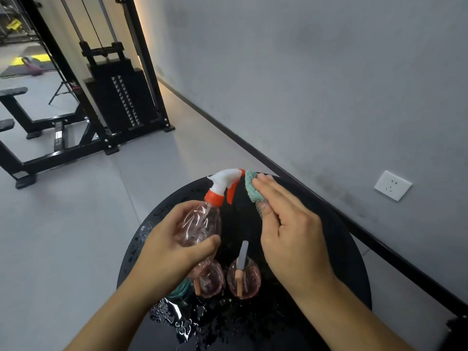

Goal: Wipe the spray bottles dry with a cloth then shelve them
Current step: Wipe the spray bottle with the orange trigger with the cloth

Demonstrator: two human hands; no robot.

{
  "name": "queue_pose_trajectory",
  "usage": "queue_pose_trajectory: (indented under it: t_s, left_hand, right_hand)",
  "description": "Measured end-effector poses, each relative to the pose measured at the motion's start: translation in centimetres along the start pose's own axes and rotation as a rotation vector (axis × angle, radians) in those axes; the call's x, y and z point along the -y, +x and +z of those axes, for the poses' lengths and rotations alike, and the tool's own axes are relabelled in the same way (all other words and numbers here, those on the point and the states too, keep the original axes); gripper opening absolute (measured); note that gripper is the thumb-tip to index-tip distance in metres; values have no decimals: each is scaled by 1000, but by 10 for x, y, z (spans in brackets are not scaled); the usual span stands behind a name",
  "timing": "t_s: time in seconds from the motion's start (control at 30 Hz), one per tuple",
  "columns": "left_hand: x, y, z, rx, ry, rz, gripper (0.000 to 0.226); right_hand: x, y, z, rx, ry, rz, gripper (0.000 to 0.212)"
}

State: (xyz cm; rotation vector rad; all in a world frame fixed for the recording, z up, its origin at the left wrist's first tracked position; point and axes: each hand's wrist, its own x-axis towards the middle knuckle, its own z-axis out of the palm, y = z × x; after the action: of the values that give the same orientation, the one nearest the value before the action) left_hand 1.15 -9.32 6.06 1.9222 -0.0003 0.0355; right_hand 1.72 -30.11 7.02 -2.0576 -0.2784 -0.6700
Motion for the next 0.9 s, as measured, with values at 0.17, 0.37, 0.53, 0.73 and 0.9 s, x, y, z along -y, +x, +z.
queue_pose_trajectory:
  t_s: [0.17, 0.37, 0.53, 0.73, 0.9]
  left_hand:
    - [10, 1, 1, -16, 175, 87, 67]
    - [8, -1, 6, 4, 302, 214, 71]
    - [12, 1, 8, -22, 300, 229, 71]
    - [13, 1, 5, 3, 347, 280, 72]
    - [15, 1, 4, -7, 359, 259, 70]
  right_hand:
    - [-2, 3, -1, 16, 34, 1, 44]
    - [-4, 4, -3, 64, 41, 60, 43]
    - [5, -3, 2, 174, 25, -71, 45]
    - [-6, 5, -3, 78, 44, 62, 43]
    - [5, -3, 0, 189, 17, -76, 44]
